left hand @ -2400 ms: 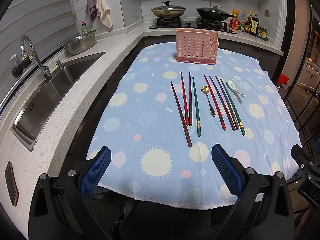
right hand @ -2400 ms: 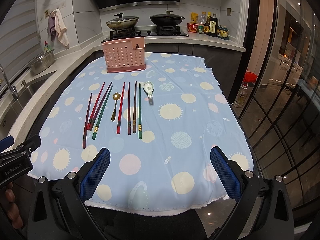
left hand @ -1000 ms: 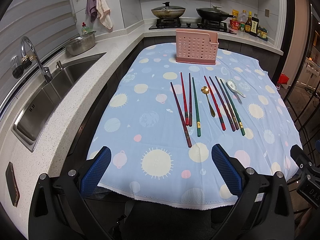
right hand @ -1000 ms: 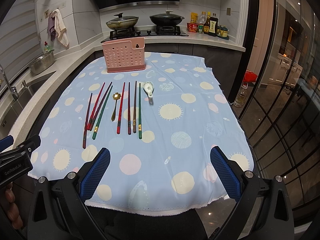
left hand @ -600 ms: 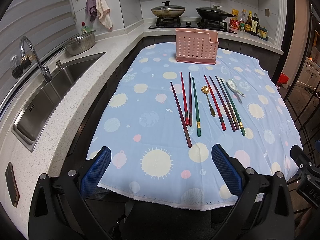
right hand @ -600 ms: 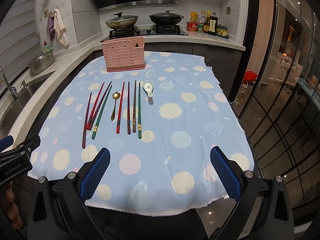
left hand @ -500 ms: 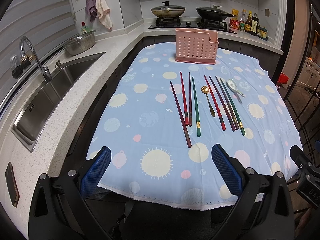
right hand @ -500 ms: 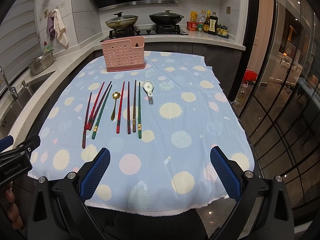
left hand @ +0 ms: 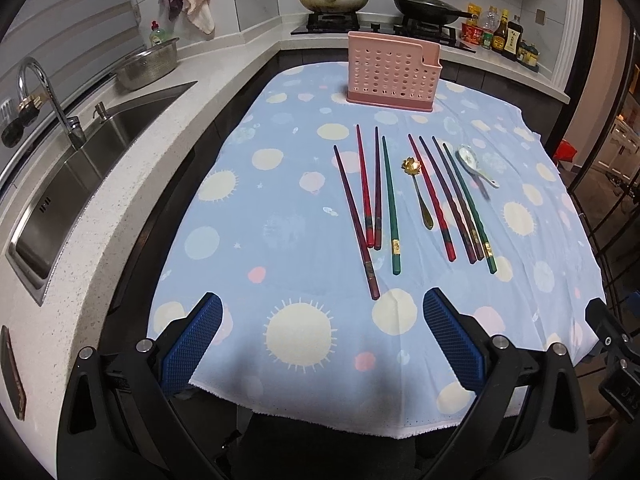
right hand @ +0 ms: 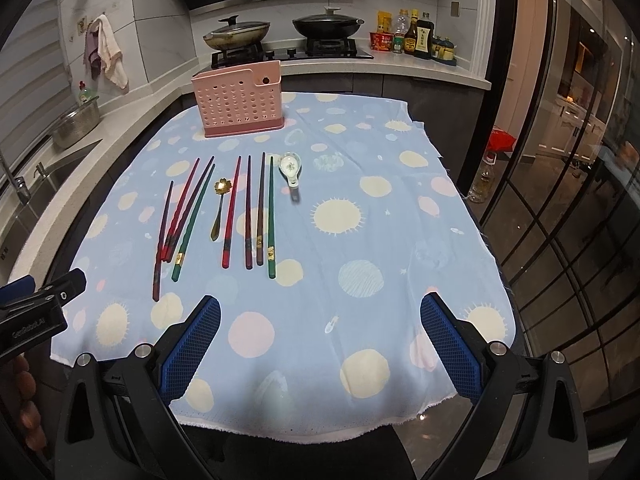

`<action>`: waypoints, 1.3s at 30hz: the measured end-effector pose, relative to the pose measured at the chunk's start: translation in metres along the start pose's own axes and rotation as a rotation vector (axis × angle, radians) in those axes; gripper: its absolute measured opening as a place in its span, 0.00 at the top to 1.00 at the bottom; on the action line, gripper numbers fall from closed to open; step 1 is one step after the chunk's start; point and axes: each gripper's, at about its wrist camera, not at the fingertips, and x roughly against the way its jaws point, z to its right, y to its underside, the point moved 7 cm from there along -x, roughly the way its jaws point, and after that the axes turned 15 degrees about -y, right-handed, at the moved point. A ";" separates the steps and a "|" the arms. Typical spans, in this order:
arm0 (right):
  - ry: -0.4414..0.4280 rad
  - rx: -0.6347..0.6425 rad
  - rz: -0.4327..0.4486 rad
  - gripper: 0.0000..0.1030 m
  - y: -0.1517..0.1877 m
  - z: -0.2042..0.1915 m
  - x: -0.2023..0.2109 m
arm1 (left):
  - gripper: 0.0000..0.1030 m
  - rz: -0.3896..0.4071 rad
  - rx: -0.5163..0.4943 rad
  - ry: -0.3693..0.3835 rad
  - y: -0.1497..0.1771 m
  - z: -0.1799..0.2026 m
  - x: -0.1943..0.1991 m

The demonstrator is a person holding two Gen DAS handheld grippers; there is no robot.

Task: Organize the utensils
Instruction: 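Grasp a dark red chopstick with the left tool while the right tool grasps the white ceramic spoon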

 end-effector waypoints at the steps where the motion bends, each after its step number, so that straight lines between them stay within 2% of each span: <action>1: 0.001 -0.002 -0.002 0.07 0.000 0.001 -0.001 | 0.07 -0.009 -0.002 0.003 -0.001 0.002 -0.007; 11: -0.007 -0.045 -0.051 0.07 -0.020 0.015 -0.045 | 0.07 -0.142 -0.029 0.023 -0.001 0.029 -0.080; 16: -0.002 -0.054 -0.070 0.07 -0.030 0.017 -0.064 | 0.07 -0.169 -0.045 0.012 -0.003 0.039 -0.108; 21: -0.001 -0.058 -0.074 0.07 -0.043 0.021 -0.081 | 0.20 -0.215 -0.053 0.039 -0.001 0.045 -0.127; 24: -0.005 -0.065 -0.062 0.07 -0.055 0.024 -0.090 | 0.27 -0.216 -0.068 0.047 0.001 0.046 -0.129; 27: -0.030 -0.090 -0.054 0.07 -0.069 0.028 -0.102 | 0.41 -0.214 -0.065 0.080 -0.001 0.043 -0.126; 29: -0.052 -0.106 -0.049 0.09 -0.080 0.029 -0.111 | 0.59 -0.214 -0.062 0.103 -0.002 0.042 -0.125; 30: -0.059 -0.111 -0.051 0.14 -0.085 0.029 -0.117 | 0.63 -0.214 -0.060 0.113 -0.003 0.042 -0.125; 31: -0.070 -0.116 -0.050 0.17 -0.090 0.029 -0.122 | 0.72 -0.216 -0.057 0.125 -0.004 0.041 -0.125; 35: -0.099 -0.122 -0.055 0.33 -0.108 0.029 -0.146 | 0.91 -0.218 -0.048 0.137 -0.006 0.039 -0.128; 39: -0.126 -0.126 -0.075 0.50 -0.117 0.027 -0.172 | 0.93 -0.227 -0.034 0.154 -0.010 0.037 -0.133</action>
